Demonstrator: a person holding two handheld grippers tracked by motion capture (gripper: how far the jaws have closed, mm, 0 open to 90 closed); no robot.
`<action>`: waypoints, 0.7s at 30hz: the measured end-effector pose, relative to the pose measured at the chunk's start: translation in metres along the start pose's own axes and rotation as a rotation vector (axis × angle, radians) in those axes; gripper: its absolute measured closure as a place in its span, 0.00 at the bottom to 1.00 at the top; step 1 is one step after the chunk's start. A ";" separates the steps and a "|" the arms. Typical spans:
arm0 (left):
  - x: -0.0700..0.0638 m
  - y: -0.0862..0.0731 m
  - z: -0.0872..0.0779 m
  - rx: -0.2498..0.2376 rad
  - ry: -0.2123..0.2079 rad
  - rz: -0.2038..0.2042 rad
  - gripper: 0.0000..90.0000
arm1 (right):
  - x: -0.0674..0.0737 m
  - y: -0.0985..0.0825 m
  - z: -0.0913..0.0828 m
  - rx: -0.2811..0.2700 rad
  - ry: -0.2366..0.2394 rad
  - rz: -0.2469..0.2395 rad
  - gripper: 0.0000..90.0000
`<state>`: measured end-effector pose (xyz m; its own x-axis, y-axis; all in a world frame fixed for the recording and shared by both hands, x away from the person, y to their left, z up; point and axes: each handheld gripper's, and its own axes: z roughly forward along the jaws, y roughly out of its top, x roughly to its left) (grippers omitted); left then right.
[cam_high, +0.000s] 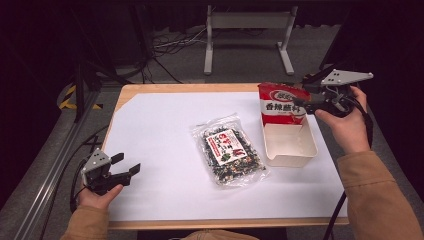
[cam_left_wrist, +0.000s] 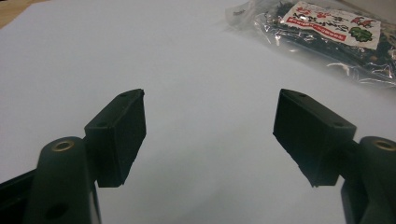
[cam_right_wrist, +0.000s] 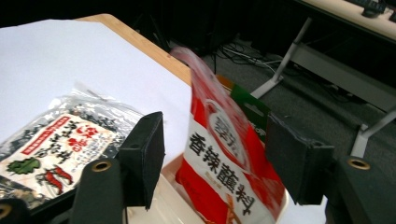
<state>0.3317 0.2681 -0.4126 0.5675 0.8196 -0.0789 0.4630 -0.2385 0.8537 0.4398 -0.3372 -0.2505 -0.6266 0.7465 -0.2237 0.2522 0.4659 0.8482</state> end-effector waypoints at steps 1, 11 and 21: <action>0.000 0.000 0.000 0.002 -0.001 0.003 0.29 | 0.000 0.000 0.000 0.000 0.000 0.000 0.42; -0.005 0.003 -0.001 0.004 -0.021 0.014 0.28 | 0.034 -0.006 -0.012 -0.051 0.081 0.056 0.42; -0.012 0.016 0.000 0.022 -0.078 0.024 0.26 | 0.066 -0.024 -0.005 -0.047 0.150 0.054 0.40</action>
<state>0.3327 0.2546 -0.3986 0.6298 0.7705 -0.0989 0.4630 -0.2700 0.8442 0.3882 -0.3014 -0.2832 -0.7174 0.6885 -0.1060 0.2559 0.4019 0.8792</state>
